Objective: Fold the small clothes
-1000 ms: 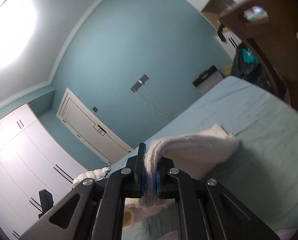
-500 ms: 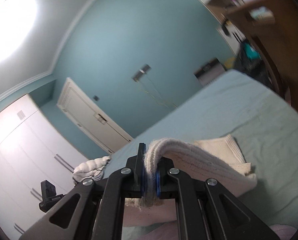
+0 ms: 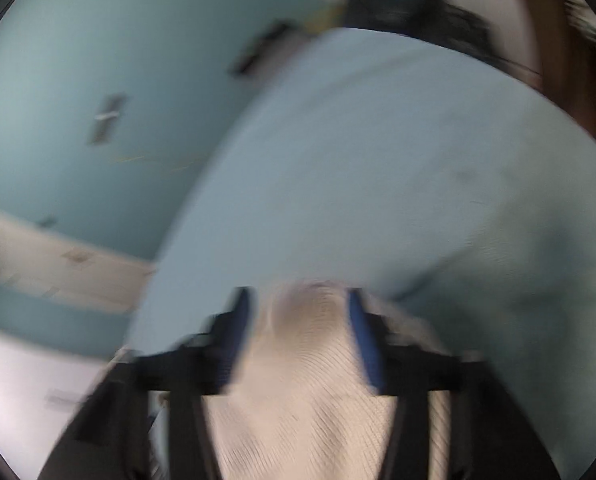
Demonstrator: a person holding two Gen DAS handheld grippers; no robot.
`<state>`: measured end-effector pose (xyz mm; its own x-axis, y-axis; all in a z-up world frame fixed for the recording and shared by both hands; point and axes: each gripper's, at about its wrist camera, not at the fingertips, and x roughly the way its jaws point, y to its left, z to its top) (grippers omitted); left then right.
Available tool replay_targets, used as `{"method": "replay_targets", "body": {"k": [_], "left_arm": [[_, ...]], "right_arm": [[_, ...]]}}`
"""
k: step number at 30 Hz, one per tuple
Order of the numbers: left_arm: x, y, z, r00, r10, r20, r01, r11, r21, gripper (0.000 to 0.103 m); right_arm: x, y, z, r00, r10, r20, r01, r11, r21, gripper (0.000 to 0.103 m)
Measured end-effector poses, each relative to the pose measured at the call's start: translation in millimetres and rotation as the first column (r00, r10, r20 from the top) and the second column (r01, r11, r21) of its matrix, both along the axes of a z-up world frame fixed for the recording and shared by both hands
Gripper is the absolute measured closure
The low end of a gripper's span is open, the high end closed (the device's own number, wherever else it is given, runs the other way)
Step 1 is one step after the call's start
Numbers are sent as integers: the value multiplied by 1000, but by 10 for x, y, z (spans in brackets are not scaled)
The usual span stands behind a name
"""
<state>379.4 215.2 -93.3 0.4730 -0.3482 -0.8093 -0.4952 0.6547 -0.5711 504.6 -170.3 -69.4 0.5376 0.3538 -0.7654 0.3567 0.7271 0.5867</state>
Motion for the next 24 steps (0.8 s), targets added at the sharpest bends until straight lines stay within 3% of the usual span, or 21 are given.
{"method": "replay_targets", "body": {"k": [2, 4, 7, 9, 12, 15, 17, 20, 22, 24], "left_arm": [[-93, -43, 5, 997, -75, 10, 74, 994, 83, 0], [-197, -181, 7, 982, -188, 1, 185, 968, 172, 0], [-491, -422, -79, 946, -323, -9, 311, 900, 304, 0], [-576, -561, -211, 916, -397, -51, 387, 844, 371, 0], [-474, -653, -389, 885, -452, -109, 456, 798, 393, 1], [-382, -557, -396, 873, -477, -101, 474, 782, 404, 1], [-291, -564, -371, 839, -540, -68, 524, 768, 368, 1], [-102, -627, -333, 784, -618, -62, 587, 704, 400, 0], [35, -666, -362, 764, -641, -78, 608, 674, 420, 0], [136, -710, -404, 751, -655, -84, 626, 666, 407, 1]], "right_arm": [[-57, -74, -143, 999, 49, 11, -48, 998, -44, 34], [-135, -138, -322, 993, 112, -23, -114, 989, -95, 32], [-319, -196, -571, 969, 229, -91, -242, 953, -180, 32], [-436, -228, -671, 959, 268, -98, -282, 941, -189, 32], [-394, -153, -776, 947, 299, -119, -319, 921, -222, 32], [-248, -20, -808, 938, 316, -143, -344, 904, -253, 32], [-105, 88, -822, 925, 337, -175, -375, 884, -279, 32], [-64, 362, -703, 909, 373, -187, -416, 840, -347, 32], [36, 485, -702, 895, 401, -198, -447, 811, -378, 32], [63, 614, -769, 878, 426, -219, -479, 780, -403, 32]]}}
